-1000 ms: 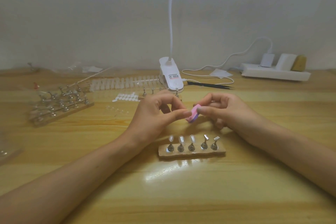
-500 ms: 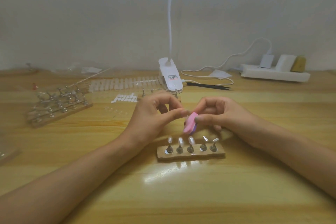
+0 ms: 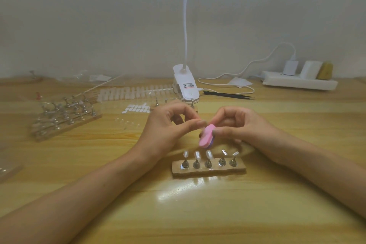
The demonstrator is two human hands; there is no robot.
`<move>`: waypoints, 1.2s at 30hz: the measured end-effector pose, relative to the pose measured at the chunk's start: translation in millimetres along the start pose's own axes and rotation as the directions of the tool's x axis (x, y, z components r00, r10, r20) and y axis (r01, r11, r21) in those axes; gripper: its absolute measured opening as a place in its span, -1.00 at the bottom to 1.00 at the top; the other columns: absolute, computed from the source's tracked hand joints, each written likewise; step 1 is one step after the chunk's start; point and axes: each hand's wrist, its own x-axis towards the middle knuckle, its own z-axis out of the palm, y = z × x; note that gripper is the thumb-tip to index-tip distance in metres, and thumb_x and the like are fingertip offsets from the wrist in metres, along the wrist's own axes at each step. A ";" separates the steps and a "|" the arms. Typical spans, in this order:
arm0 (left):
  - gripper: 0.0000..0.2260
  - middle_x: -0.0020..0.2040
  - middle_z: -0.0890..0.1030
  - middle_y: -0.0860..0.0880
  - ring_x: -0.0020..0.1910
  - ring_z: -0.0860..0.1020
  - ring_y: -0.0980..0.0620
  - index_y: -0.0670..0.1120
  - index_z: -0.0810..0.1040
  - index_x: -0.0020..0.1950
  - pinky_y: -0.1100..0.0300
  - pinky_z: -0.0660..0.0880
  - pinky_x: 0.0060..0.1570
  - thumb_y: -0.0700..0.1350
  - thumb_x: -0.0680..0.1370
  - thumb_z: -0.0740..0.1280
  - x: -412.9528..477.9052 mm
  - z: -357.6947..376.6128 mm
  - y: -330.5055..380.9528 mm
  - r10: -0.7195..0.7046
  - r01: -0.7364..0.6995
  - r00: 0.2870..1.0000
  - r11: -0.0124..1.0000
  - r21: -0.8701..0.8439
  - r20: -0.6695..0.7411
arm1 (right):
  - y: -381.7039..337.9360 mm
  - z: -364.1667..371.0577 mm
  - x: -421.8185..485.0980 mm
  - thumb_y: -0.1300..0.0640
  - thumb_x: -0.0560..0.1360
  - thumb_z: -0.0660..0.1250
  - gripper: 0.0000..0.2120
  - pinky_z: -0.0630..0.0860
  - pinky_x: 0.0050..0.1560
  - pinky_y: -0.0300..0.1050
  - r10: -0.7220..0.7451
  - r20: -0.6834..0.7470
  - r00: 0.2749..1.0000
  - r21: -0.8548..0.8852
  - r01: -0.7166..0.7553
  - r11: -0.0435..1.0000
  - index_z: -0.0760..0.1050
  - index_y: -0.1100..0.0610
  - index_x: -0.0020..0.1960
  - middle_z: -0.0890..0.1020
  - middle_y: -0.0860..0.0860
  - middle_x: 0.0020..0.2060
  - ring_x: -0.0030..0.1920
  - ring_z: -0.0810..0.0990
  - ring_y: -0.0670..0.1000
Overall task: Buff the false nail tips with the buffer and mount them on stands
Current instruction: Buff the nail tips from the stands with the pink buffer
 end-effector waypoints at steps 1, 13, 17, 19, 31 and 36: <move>-0.81 -0.27 0.59 0.12 -0.28 0.47 0.18 -0.07 0.65 -0.28 0.33 0.42 -0.21 0.05 0.32 0.48 0.0 0.4 0.1 0.006 -0.006 1.000 1.000 0.013 0.012 | 0.1 0.4 0.1 -0.02 0.34 0.55 -0.84 0.44 -0.17 -0.06 -0.005 -0.007 1.000 -0.002 0.005 1.000 0.64 -0.03 -0.13 0.75 0.11 -0.06 -0.14 0.72 0.02; -0.87 -0.29 0.59 0.16 -0.34 0.43 0.24 0.01 0.64 -0.31 0.39 0.38 -0.24 0.04 0.30 0.49 0.4 -0.8 -0.5 -0.020 0.019 1.000 0.999 -0.045 -0.009 | -0.6 2.2 0.1 0.04 0.33 0.52 -0.86 0.50 -0.23 -0.16 0.019 -0.074 0.997 0.028 -0.017 0.999 0.63 0.00 -0.13 0.75 0.09 -0.07 -0.20 0.66 0.09; -0.88 -0.30 0.59 0.17 -0.33 0.45 0.25 0.01 0.64 -0.31 0.42 0.39 -0.23 0.03 0.31 0.48 0.0 0.4 -0.2 0.008 -0.008 1.000 1.000 -0.016 0.006 | -0.5 3.2 -0.6 0.03 0.32 0.52 -0.88 0.43 -0.24 -0.10 0.016 -0.103 0.995 0.037 -0.012 0.999 0.63 -0.04 -0.15 0.75 0.10 -0.05 -0.07 0.62 0.19; -0.88 -0.30 0.58 0.17 -0.34 0.44 0.24 0.02 0.64 -0.31 0.42 0.39 -0.24 0.04 0.30 0.48 0.1 -0.1 -0.3 0.004 -0.004 1.000 1.000 -0.021 -0.004 | -0.6 0.9 -0.2 0.04 0.34 0.50 -0.85 0.44 -0.29 -0.11 0.030 -0.080 0.996 0.047 -0.027 0.999 0.60 0.02 -0.12 0.74 0.12 -0.05 -0.08 0.61 0.19; -0.84 -0.31 0.57 0.19 -0.33 0.43 0.24 -0.03 0.66 -0.29 0.40 0.39 -0.23 0.05 0.30 0.49 0.2 -0.6 0.1 -0.001 0.001 1.000 1.000 -0.006 -0.005 | -0.6 -1.8 2.2 -0.02 0.34 0.48 -0.78 0.28 -0.47 -0.33 0.052 -0.129 0.990 0.029 -0.049 0.998 0.57 0.03 -0.08 0.75 0.08 -0.11 -0.36 0.33 -0.02; -0.83 -0.31 0.57 0.20 -0.31 0.43 0.24 -0.03 0.65 -0.29 0.39 0.40 -0.21 0.06 0.30 0.48 -0.1 -0.6 0.0 -0.017 0.017 1.000 1.000 -0.014 -0.003 | -1.4 -3.7 2.1 -0.04 0.33 0.50 -0.74 0.31 -0.37 -0.21 0.060 -0.102 0.993 -0.005 -0.061 0.998 0.57 0.06 -0.07 0.75 0.10 -0.06 -0.27 0.47 0.04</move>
